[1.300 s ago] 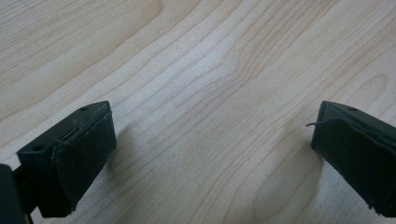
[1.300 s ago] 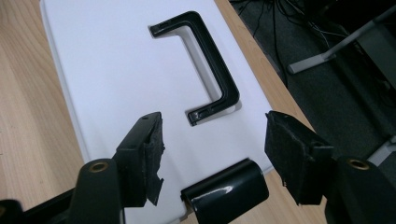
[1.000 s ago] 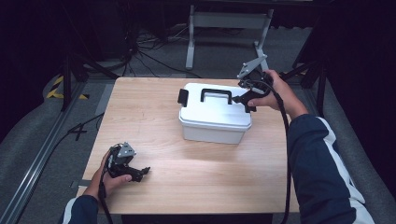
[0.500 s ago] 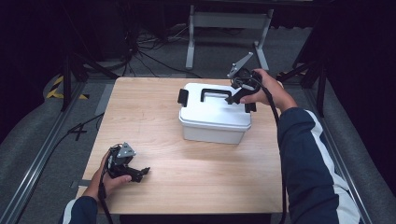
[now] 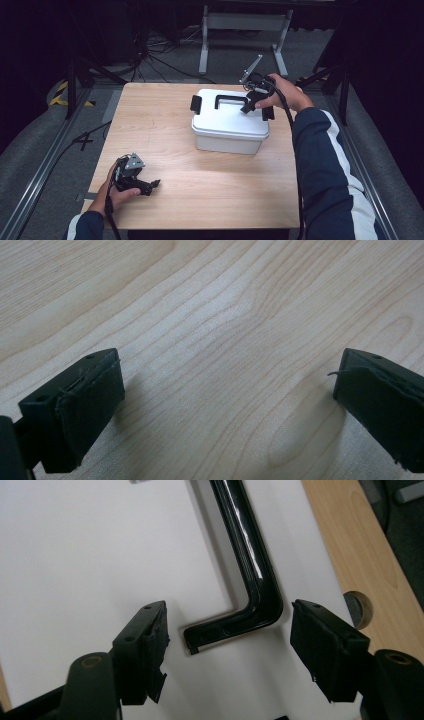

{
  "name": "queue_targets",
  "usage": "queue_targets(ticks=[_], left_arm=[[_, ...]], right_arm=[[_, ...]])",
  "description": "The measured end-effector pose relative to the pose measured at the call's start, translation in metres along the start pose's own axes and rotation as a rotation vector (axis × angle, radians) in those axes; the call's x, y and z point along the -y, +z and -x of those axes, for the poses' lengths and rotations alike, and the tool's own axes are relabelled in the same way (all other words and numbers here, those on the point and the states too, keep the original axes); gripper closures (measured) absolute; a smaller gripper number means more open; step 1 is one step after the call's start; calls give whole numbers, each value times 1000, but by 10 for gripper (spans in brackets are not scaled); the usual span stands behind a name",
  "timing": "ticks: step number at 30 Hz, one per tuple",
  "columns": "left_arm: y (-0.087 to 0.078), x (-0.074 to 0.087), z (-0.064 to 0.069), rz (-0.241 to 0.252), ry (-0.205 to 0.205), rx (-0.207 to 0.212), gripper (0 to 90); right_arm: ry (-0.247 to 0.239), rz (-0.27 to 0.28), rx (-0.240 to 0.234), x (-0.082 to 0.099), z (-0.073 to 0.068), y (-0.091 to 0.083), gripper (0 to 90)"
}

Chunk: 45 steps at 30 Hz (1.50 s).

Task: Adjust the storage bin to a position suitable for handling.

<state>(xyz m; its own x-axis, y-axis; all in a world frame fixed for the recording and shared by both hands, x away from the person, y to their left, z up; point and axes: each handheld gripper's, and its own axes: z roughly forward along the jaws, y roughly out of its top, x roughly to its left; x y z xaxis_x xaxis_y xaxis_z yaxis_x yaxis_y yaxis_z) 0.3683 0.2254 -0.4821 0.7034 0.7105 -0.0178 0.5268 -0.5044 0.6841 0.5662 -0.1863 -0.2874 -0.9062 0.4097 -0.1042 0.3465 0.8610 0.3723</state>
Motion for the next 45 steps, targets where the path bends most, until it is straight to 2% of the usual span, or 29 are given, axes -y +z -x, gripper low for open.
queue_targets(ticks=[3,8,12,18,24,25,32,35,38,41,45], left_arm=[[0,0,0,0,0,0,4],[0,0,0,-1,1,-1,4],[0,0,0,-1,0,0,4],[0,0,0,-1,1,-1,4],[0,0,0,3,-1,-3,4],[0,0,0,3,-1,-3,4],[0,0,0,2,0,-2,3],[0,0,0,-2,1,1,3],[0,0,0,-2,1,1,3],[0,0,0,-2,2,1,3],[0,0,0,-1,0,1,3]], right_arm=[[-6,-12,-8,-2,4,1,312],[-13,-10,-67,-5,5,3,336],[-28,-21,-59,-8,5,3,355],[-45,11,-67,-9,4,-10,437],[-126,-20,-40,-16,-8,-21,501],[-136,-17,-53,-17,-10,-22,523],[-212,-40,-31,-36,-30,-15,610],[-229,-54,-10,-44,-36,-14,674],[-247,-65,17,-50,-40,-12,792],[-260,-62,27,-53,-42,-13,833],[-278,-78,44,-54,-45,-13,840]])
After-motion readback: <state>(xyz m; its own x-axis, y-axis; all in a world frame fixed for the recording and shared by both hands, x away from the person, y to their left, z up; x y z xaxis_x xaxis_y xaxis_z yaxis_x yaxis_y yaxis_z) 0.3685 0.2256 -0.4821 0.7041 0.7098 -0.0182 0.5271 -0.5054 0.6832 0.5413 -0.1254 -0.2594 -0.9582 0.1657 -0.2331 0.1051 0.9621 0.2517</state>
